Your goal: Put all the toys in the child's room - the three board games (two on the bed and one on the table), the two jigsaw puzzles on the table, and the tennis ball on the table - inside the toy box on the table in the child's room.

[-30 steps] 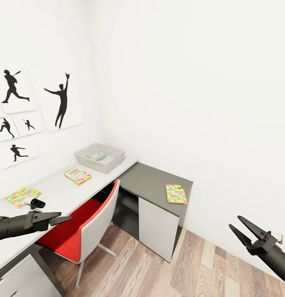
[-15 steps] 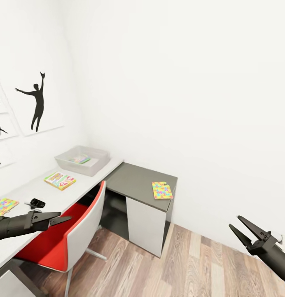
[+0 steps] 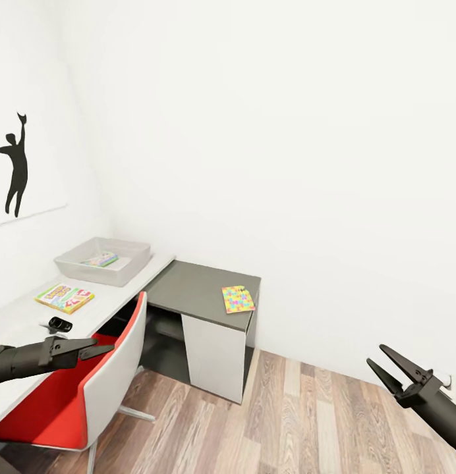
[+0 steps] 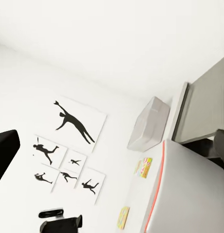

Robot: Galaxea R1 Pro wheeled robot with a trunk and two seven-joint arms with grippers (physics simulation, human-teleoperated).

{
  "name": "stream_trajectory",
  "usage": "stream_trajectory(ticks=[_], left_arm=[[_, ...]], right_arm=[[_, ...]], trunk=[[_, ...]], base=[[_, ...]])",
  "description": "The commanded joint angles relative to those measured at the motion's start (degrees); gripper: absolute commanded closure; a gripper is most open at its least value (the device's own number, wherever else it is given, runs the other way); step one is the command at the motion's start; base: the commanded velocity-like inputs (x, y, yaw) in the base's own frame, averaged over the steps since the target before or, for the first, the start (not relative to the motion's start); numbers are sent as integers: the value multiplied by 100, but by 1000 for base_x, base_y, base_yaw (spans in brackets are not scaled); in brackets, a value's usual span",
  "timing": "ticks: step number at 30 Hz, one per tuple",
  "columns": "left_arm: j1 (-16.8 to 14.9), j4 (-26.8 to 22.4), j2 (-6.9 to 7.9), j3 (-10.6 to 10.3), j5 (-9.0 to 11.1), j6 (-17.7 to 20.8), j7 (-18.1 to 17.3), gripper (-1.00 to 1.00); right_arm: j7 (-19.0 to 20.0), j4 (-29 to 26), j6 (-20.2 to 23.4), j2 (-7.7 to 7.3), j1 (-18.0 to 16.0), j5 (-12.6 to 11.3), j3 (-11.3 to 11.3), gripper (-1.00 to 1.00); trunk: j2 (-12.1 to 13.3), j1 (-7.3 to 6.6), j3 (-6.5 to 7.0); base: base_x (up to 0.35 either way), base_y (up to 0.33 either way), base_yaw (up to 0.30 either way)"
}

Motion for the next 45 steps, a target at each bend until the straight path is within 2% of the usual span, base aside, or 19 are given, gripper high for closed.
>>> stream_trajectory(ticks=[1,33,45], left_arm=[[-2,-1,3,-1,3,61,-19,-100],[-1,3,1,1,-5,61,-19,-100],[-2,4,-1,1,-7,61,-19,-100]], right_arm=[[-10,-2,27,-1,-3,-3,-4,-100],[-77,0,24,-1,-3,3,2,-100],[-79,194,23,-1,-3,4,-8,-100]], trunk=[[-12,3,-12],[-12,3,-12],[-12,3,-12]], base=[[-15,16,-267],[-35,61,-267],[-37,1,-267]])
